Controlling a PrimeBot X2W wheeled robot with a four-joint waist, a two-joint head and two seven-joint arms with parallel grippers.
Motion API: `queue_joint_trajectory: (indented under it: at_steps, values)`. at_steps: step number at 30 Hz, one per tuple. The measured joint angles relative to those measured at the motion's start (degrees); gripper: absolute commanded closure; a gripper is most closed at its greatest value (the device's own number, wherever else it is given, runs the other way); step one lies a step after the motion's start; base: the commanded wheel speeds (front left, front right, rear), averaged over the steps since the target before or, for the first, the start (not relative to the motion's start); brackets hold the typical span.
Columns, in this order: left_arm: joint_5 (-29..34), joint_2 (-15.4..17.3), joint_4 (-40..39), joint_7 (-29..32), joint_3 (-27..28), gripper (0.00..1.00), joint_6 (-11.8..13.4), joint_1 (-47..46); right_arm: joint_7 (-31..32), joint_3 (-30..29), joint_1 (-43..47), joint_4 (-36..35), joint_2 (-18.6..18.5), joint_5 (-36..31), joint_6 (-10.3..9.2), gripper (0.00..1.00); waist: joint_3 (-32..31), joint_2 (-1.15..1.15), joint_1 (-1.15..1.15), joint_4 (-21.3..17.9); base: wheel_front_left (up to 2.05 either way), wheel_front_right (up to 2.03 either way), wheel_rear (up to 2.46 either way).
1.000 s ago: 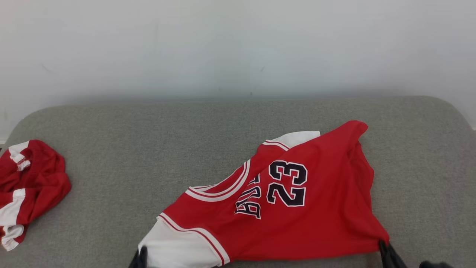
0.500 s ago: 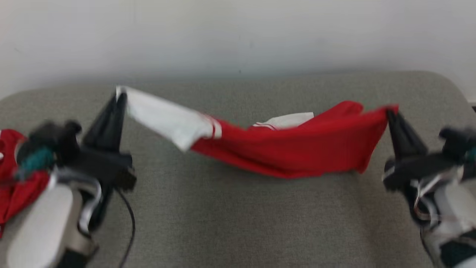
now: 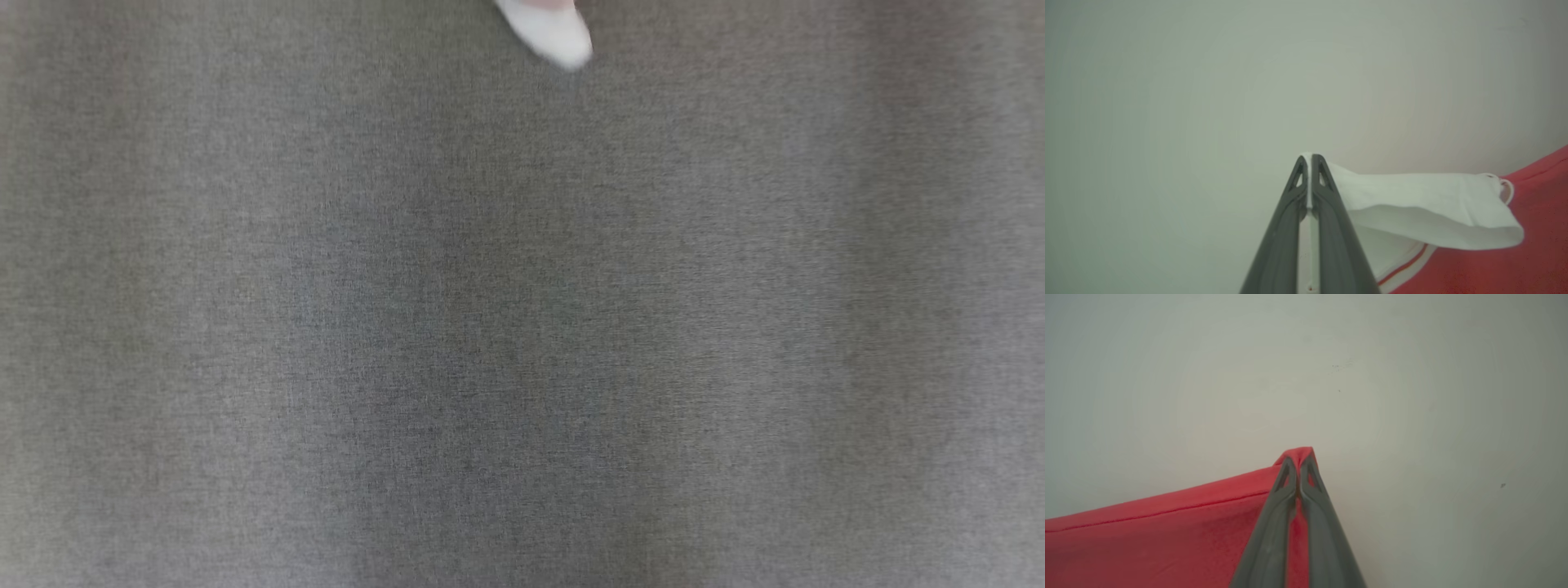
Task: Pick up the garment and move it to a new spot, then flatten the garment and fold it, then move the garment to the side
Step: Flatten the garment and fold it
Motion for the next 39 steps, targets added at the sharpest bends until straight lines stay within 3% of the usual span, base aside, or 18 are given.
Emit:
queue_joint_trajectory:
  at_steps: [11,17,19,25,30,34,39]
  values:
    - [-1.5,-3.1,8.6,-4.1,-2.9,1.0,0.0,-10.5,-2.4,2.4,-8.7,7.1,1.7,-1.7,0.0,1.0,2.0,-0.01,-0.03,1.5,0.0,0.0,0.0]
    - [-2.2,-3.1,10.7,-6.2,-6.6,1.0,0.0,-9.9,-3.4,4.4,-8.5,7.7,2.4,0.0,0.0,1.0,3.2,-0.01,-0.02,1.3,0.0,0.0,0.0]
    - [-5.1,-3.4,10.2,-7.3,-7.0,1.0,0.0,-7.3,-3.8,4.4,-6.4,6.6,2.5,2.4,0.0,1.0,3.1,-0.01,-0.02,1.1,0.0,0.0,0.0]
    - [-10.0,-0.8,4.3,-10.8,-7.9,1.0,0.0,3.1,-4.8,7.4,5.6,-1.1,0.6,10.1,0.0,1.0,1.2,-0.01,-0.02,0.4,0.0,0.0,0.0]
    - [-14.5,2.2,-5.0,-12.0,-4.6,1.0,0.6,17.4,-6.2,10.9,20.2,-10.8,-2.3,17.2,0.0,1.0,-2.0,-0.01,-0.03,-0.2,0.0,0.0,0.0]
    - [-16.3,3.1,-22.8,-12.0,5.0,1.0,7.2,36.2,-7.3,13.8,35.9,-20.0,-5.7,23.3,0.01,1.0,-6.0,-0.02,-0.04,-0.6,0.0,0.0,0.0]
    - [-15.5,3.1,-39.7,-12.1,11.5,1.0,12.9,57.6,-9.1,16.6,49.2,-27.0,-8.0,26.0,0.0,1.0,-9.7,-0.03,-0.04,-0.5,0.0,0.0,0.0]
